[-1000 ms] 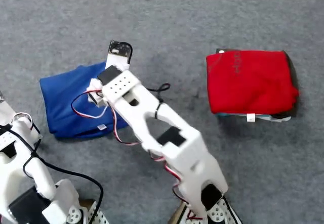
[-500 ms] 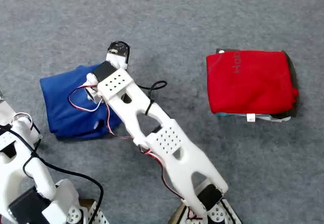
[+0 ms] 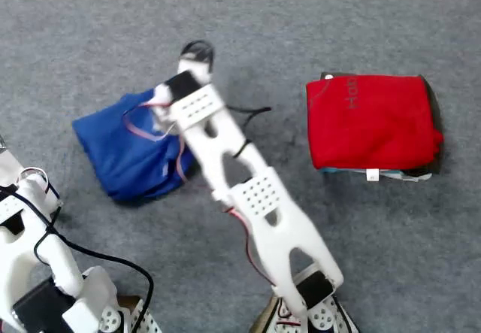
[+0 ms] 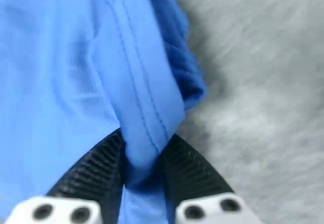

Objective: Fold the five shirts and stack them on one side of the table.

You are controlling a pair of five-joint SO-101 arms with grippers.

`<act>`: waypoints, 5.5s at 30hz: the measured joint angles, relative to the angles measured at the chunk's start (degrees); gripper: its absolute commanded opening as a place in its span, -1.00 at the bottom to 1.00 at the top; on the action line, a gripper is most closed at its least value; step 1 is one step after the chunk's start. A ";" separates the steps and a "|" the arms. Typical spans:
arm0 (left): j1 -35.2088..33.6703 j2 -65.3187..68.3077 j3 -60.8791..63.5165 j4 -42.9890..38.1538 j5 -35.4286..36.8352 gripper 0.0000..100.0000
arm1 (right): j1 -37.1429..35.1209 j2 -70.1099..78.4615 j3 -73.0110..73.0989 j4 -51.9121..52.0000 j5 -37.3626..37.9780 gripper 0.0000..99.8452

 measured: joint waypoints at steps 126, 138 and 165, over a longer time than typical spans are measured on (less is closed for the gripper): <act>27.69 -77.36 34.99 36.84 0.18 -0.96 | 50.55 -169.58 173.80 -24.70 63.91 -0.99; 28.04 -77.27 35.96 36.84 0.18 -0.96 | 50.55 -169.58 173.80 -24.70 63.91 -0.99; 28.04 -77.27 37.98 33.32 0.26 -0.96 | 50.55 -169.58 173.80 -24.70 63.91 -0.99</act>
